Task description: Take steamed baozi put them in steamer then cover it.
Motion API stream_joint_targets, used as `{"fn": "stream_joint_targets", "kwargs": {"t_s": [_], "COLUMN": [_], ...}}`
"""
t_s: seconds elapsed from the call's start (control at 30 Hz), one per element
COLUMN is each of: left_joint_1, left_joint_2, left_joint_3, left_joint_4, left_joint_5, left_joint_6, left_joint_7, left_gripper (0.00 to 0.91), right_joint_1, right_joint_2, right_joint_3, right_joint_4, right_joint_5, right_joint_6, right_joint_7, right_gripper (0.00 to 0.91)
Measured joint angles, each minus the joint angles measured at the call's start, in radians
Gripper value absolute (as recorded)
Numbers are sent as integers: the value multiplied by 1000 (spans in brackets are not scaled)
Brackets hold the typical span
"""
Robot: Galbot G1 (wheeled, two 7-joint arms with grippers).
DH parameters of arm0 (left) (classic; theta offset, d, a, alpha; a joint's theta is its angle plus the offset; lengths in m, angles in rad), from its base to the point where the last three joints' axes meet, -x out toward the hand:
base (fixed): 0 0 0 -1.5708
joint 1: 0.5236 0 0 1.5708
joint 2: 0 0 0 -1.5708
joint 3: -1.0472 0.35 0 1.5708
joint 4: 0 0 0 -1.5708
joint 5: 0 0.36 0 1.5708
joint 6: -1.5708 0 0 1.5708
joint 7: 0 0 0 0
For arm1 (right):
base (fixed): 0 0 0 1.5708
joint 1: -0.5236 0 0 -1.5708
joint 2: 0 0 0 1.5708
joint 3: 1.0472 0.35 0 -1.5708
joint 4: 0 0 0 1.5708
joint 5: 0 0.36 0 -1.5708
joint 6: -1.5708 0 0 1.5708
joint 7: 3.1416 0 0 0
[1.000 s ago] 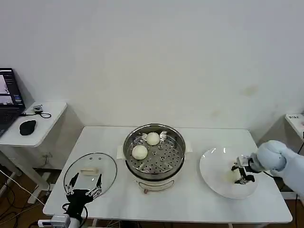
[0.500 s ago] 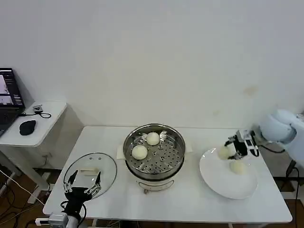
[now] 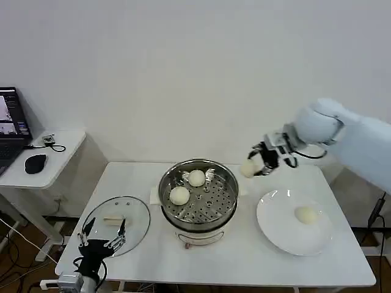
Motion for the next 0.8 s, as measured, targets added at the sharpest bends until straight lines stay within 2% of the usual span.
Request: {"fn": "stream_joint_targets", "kwargs": {"t_s": [0.2, 0.4, 0.8], "left_joint_1": [9, 11, 12], "left_joint_2": [-2, -5, -8], "left_joint_3": [-23, -30, -40], "left_joint_4": [-1, 0, 9], "left_joint_5": [-6, -6, -8], "left_joint_6": [0, -1, -3], "left_joint_7": [1, 1, 1], "left_gripper": [907, 907, 907], "right_joint_1": [-15, -45, -82], "right_joint_2": [130, 225, 305], "right_joint_3": [-33, -61, -107], "right_joint_4": [-47, -82, -100], "right_joint_5": [3, -9, -25], "right_joint_6": [17, 46, 101], "right_joint_7": [-4, -13, -40], "right_gripper": [625, 625, 625]}}
